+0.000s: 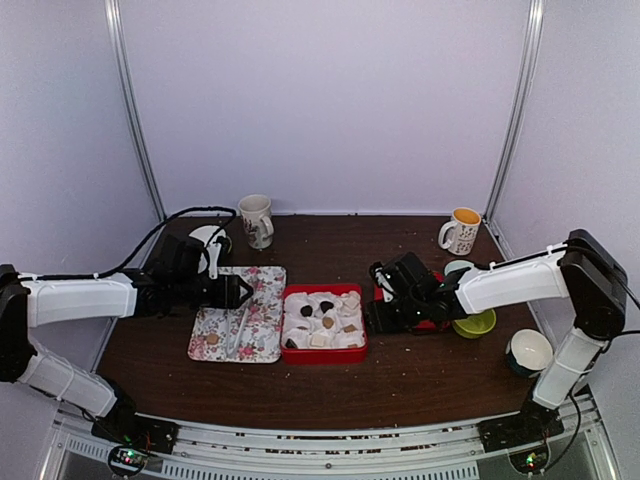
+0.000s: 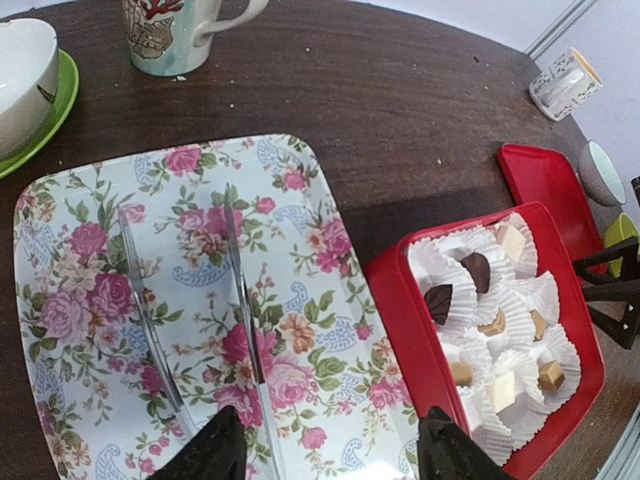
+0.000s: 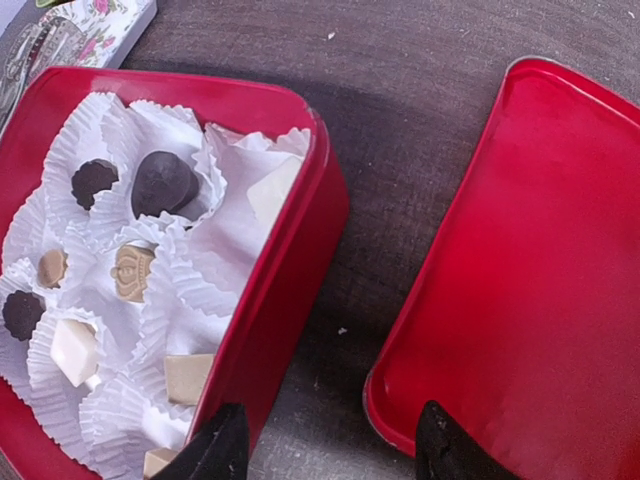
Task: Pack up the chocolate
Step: Move the packing box to the center of the board.
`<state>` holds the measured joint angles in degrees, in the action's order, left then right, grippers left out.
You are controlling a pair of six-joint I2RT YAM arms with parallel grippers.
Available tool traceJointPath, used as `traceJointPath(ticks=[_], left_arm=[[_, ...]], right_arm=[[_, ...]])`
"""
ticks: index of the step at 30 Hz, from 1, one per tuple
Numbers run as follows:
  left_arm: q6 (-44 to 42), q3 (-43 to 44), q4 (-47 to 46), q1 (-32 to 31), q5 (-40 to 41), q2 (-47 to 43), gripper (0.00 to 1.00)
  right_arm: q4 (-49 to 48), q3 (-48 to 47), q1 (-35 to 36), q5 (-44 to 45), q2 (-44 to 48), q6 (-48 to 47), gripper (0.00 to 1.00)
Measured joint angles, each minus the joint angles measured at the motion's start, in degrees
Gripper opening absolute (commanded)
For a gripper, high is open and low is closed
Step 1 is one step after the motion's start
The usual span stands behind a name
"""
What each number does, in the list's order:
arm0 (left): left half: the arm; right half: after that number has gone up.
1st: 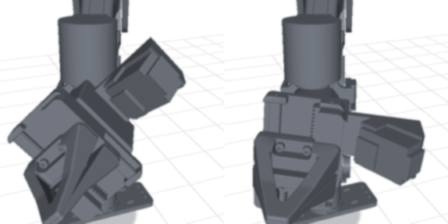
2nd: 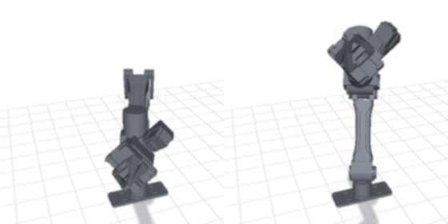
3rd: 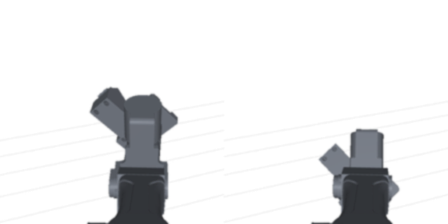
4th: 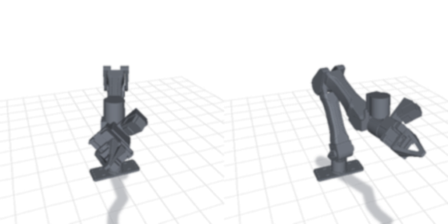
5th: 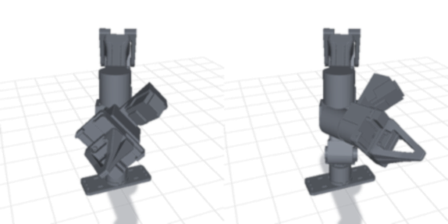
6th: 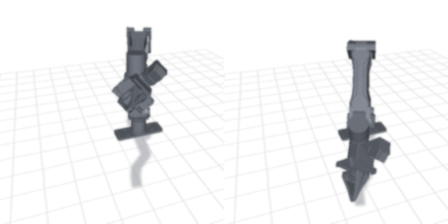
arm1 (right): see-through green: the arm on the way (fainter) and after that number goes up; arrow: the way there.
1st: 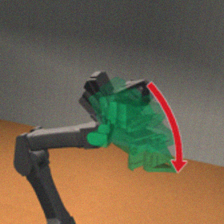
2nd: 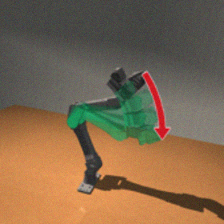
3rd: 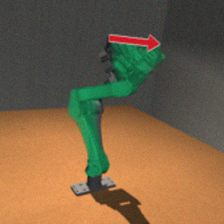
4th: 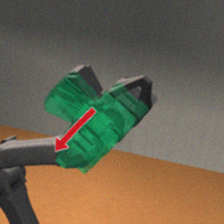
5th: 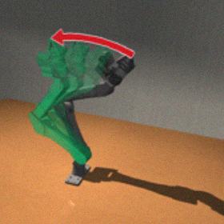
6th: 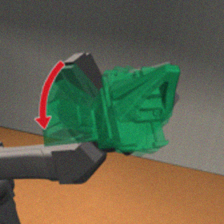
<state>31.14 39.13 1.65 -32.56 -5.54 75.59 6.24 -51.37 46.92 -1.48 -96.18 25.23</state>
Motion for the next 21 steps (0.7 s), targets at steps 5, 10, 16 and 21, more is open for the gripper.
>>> traceJointPath(ticks=[5, 10, 16, 21], left_arm=[[0.00, 0.00, 0.02, 0.00, 0.85, -0.35, 0.61], [0.00, 0.00, 0.07, 0.00, 2.16, -1.11, 0.61], [0.02, -0.04, 1.49, 0.00, 4.79, -1.18, 0.62], [0.02, -0.83, 2.62, 0.00, 7.02, -3.17, 0.63]], right_arm=[[5.01, -6.38, 0.00, 3.91, -3.52, 0.74, 0.52], [6.82, -8.55, 0.17, 7.34, -4.46, 2.69, 0.49], [10.36, -12.87, 0.26, 8.81, -8.76, 3.80, 0.48], [13.57, -14.78, 0.33, 9.46, -11.56, 5.33, 0.46]])
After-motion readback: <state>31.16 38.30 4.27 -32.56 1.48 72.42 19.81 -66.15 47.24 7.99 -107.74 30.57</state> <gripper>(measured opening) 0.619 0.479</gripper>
